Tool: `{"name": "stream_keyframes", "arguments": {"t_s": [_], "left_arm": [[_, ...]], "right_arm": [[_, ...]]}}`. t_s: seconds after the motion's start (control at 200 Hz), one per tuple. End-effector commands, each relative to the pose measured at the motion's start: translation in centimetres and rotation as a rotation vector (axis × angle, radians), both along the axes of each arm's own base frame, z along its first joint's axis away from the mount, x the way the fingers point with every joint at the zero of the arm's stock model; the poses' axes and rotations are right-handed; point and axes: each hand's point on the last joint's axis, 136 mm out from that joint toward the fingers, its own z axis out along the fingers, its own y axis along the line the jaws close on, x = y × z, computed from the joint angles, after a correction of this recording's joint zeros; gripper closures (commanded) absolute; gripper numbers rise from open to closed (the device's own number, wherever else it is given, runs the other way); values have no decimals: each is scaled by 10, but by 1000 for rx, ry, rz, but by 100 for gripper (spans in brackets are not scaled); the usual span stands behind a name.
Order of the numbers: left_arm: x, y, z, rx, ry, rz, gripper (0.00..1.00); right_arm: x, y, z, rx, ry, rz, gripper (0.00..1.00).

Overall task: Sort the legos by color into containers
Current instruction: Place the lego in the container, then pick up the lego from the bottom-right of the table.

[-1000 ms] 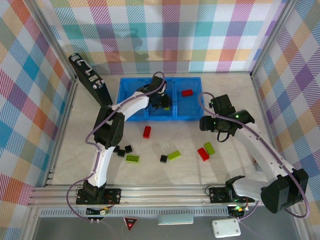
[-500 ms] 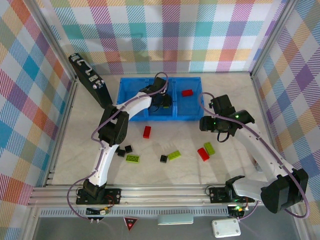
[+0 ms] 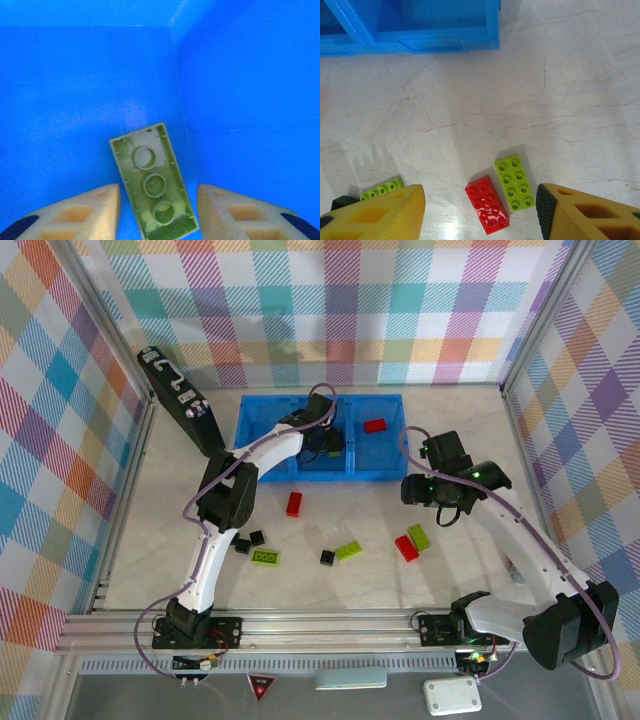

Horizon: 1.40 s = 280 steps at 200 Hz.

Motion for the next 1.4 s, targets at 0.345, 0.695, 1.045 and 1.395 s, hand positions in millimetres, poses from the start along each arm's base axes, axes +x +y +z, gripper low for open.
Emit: {"name": "stream_keyframes", "arguments": {"t_s": [0.345,0.695,1.045,1.395], "left_arm": [[-5,-2,35,-50,-25,-11,55],[-33,9,76,-66,-3,-20,56],[-79,25,113,-99,18,-85,55],[-130,94,130,-6,51,-75,54]], "right_arm": [[-7,-1,-3,17,12,-8,38],[-20,2,-33,40,86,-17,37],[-43,6,-64,68,196,-20,40],[-55,24,-93,70,274,16,41]]}}
